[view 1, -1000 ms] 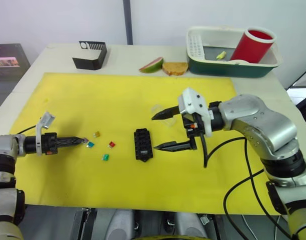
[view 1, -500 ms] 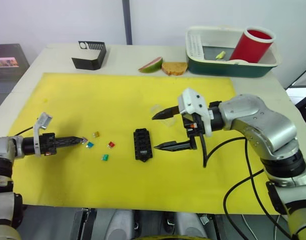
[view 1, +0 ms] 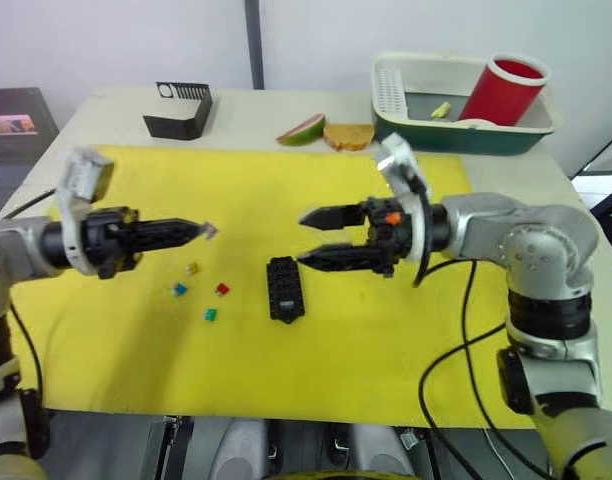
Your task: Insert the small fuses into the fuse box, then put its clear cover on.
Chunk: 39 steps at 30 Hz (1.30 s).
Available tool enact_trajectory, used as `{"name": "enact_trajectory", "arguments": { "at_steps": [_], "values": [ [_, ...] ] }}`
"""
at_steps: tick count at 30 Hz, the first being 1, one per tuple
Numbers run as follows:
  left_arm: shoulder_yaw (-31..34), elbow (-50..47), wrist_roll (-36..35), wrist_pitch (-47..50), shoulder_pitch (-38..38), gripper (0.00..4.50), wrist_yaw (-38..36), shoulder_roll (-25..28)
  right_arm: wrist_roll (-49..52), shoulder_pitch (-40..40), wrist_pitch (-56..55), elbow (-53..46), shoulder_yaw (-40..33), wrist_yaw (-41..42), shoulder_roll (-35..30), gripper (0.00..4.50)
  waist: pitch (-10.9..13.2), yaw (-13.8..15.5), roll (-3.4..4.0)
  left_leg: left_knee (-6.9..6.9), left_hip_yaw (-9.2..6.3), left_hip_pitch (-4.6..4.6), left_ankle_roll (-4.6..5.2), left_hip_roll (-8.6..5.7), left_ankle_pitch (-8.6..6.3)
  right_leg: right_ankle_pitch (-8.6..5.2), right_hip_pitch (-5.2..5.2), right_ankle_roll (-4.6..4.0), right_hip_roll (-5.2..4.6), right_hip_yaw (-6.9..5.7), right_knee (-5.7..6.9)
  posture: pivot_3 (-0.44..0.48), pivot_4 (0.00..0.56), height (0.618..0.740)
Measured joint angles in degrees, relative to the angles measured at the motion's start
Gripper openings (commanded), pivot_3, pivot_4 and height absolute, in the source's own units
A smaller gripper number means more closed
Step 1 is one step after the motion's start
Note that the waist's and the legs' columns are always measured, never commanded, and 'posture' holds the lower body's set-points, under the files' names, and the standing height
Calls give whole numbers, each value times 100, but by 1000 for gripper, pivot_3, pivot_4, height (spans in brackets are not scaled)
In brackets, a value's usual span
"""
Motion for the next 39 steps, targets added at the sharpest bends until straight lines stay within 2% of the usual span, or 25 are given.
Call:
{"name": "enact_trajectory", "arguments": {
  "at_steps": [4,8,15,19,31,33,39],
  "values": [
    [-21,-354,-495,48,-309,84,566,-411,628,-14,550,89,-239,-777,387,4500,0,5,0,0,2,0,1,-2,-1,0,0,0,0,0,0,0,150,740],
    [-239,-400,-688,-8,-427,0,819,-585,1027,-16,701,96,-343,-1341,661,3239,0,-2,1,0,4,1,1,-3,0,0,0,1,4,0,1,0,150,740],
    [-407,-437,-900,-152,-534,0,1033,-631,1464,-22,691,134,-355,-2095,882,3239,0,1,1,1,6,0,3,-3,-1,0,1,1,10,0,0,0,150,740],
    [-463,-444,-900,-277,-490,0,1043,-590,1659,-28,585,134,-344,-2303,881,2036,0,-2,1,1,6,0,6,-3,-2,0,1,1,14,1,0,0,150,740],
    [-507,-443,-925,-413,-396,0,1076,-494,1905,-28,379,133,-151,-2445,649,2036,0,1,1,1,6,0,9,-2,-4,-1,2,3,17,2,-3,0,150,740],
    [-507,-443,-962,-413,-384,0,1084,-494,1938,-28,330,131,-95,-2442,630,1505,0,-1,1,0,6,0,9,-2,-3,-1,2,3,18,2,-3,0,150,740],
    [-507,-443,-1030,-430,-380,0,1180,-485,1967,-28,232,129,-8,-2444,583,1505,0,6,0,0,6,0,9,-2,-4,-1,2,3,18,3,-5,0,150,740]
  ]
}}
